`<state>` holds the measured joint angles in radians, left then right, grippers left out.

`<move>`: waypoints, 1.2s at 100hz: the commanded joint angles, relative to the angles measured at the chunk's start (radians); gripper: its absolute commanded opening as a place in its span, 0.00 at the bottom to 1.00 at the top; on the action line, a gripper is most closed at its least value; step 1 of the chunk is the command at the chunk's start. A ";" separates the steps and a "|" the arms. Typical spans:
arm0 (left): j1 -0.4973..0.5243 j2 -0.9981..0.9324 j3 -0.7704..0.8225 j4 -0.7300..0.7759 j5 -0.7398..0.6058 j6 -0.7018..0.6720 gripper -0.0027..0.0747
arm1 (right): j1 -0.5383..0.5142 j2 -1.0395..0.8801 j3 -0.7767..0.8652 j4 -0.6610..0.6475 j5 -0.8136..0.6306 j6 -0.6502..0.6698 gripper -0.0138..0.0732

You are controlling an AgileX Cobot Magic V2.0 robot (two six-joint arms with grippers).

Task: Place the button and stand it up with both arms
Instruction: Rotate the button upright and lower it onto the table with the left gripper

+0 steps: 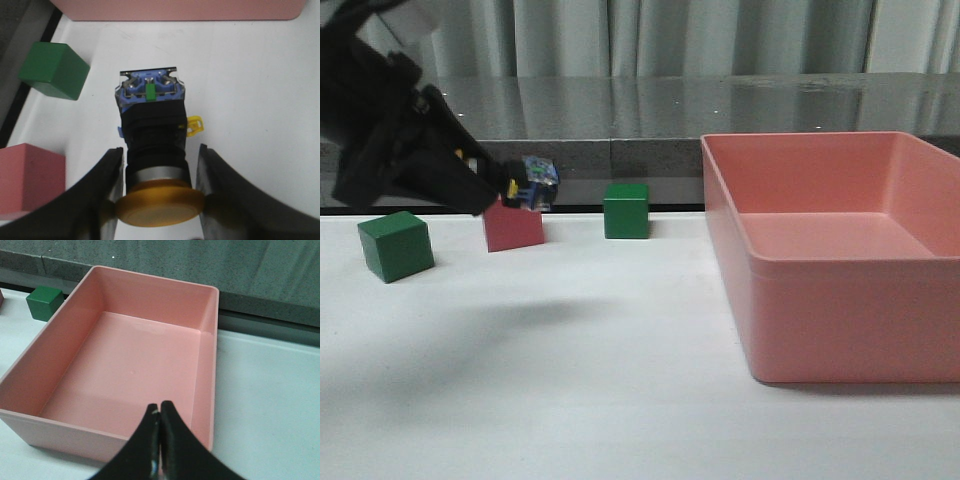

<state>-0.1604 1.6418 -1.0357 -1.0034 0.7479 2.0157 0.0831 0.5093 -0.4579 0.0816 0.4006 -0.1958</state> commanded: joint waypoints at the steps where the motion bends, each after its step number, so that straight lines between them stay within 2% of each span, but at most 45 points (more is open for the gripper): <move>1: -0.027 -0.081 -0.097 0.218 0.046 -0.241 0.01 | -0.006 0.000 -0.029 0.004 -0.069 0.000 0.09; 16: -0.136 -0.083 -0.239 0.626 0.154 -0.589 0.01 | -0.006 0.000 -0.029 0.004 -0.069 0.000 0.09; 28: -0.246 -0.079 -0.305 0.922 0.181 -0.784 0.01 | -0.006 0.000 -0.029 0.004 -0.069 0.000 0.09; 50: -0.389 -0.003 -0.371 1.298 0.346 -0.924 0.01 | -0.006 0.000 -0.029 0.004 -0.069 0.000 0.09; 62: -0.436 0.068 -0.384 1.461 0.420 -0.948 0.01 | -0.006 0.000 -0.029 0.004 -0.069 0.000 0.09; 81: -0.488 0.178 -0.414 1.534 0.462 -0.963 0.01 | -0.006 0.000 -0.029 0.004 -0.069 0.000 0.09; 120: -0.523 0.287 -0.435 1.538 0.498 -0.957 0.01 | -0.006 0.000 -0.029 0.004 -0.069 0.000 0.09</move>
<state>-0.6721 1.9672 -1.4417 0.5045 1.2002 1.0678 0.0831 0.5093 -0.4579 0.0816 0.4006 -0.1958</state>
